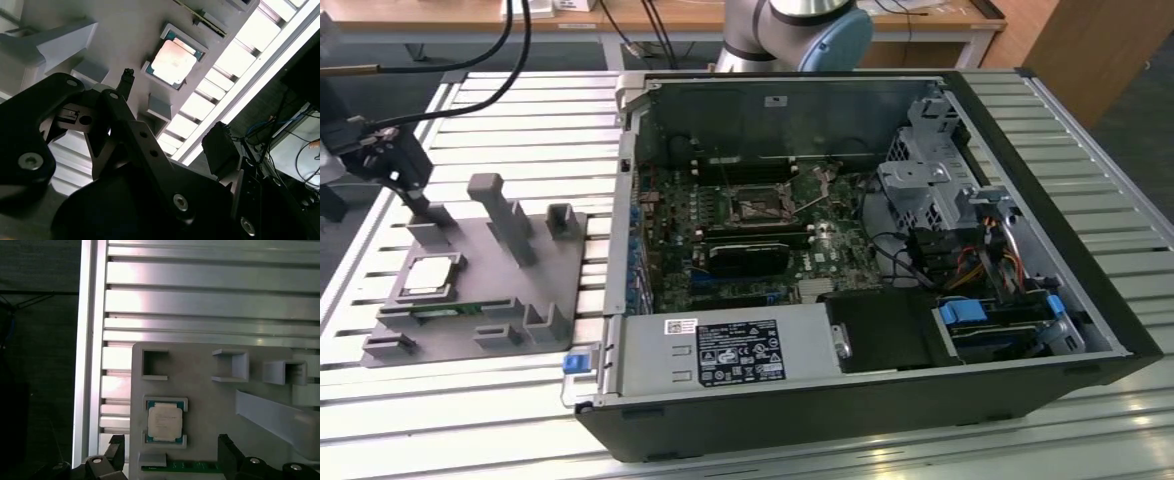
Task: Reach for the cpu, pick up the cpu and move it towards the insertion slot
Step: 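Pick up the cpu and move it towards the insertion slot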
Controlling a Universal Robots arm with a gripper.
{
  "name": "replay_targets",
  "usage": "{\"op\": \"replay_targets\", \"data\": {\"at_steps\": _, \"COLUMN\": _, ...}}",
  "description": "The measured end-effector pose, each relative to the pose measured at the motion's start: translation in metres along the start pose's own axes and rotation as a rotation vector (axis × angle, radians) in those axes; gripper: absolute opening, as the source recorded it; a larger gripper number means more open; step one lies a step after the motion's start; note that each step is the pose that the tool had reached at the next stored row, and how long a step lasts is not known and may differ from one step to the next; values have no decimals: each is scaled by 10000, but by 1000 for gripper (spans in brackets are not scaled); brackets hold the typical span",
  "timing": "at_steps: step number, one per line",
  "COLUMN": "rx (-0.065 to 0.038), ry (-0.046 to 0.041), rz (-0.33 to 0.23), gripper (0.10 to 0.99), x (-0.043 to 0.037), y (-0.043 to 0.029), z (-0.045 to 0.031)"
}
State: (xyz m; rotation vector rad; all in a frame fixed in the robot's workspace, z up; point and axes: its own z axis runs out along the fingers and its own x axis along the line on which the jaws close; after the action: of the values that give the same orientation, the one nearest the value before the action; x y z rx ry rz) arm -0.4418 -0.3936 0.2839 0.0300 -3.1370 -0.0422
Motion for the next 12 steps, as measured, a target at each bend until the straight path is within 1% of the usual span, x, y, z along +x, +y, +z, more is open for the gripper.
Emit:
{"op": "replay_targets", "data": {"at_steps": 5, "rx": 0, "ry": -1, "rz": 1, "gripper": 824, "x": 0, "y": -1, "z": 44}}
{"op": "replay_targets", "data": {"at_steps": 12, "rx": 0, "ry": 0, "rz": 1, "gripper": 824, "x": 0, "y": -5, "z": 124}}
